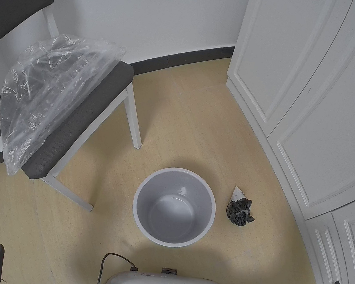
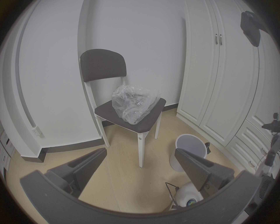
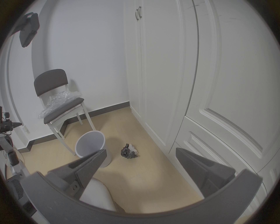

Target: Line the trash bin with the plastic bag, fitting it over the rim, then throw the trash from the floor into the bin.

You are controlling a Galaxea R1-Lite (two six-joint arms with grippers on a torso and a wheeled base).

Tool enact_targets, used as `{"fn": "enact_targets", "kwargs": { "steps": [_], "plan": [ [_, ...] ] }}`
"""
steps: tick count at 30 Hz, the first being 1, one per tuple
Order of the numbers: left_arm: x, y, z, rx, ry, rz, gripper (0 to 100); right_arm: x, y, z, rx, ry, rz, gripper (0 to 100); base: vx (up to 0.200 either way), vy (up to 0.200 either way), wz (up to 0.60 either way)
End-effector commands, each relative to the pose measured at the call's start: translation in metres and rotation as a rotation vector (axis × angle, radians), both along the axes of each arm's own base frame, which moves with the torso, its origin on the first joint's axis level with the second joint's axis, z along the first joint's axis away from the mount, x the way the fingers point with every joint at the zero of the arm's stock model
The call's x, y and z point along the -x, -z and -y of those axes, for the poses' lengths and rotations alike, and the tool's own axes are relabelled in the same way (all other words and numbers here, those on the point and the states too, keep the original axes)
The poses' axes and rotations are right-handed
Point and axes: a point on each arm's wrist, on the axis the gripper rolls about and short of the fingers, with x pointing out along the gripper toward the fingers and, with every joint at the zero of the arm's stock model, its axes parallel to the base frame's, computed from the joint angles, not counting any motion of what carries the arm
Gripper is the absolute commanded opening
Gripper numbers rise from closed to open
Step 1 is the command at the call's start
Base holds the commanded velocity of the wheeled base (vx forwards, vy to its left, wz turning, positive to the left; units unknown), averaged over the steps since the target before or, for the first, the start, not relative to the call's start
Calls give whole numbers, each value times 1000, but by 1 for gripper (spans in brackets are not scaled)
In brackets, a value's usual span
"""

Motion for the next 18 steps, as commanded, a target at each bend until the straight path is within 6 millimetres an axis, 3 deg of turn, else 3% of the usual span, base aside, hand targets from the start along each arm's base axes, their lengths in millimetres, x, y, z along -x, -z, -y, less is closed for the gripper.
{"fn": "enact_targets", "kwargs": {
  "steps": [1, 18],
  "plan": [
    [0, 5, 0, -2, 2, -3, 100, 0, 5, 0, 5, 0, 1, 100, 0, 0, 0],
    [0, 5, 1, -55, 43, -1, 100, 0, 5, 0, 35, -1, 3, 100, 0, 0, 0]
  ]
}}
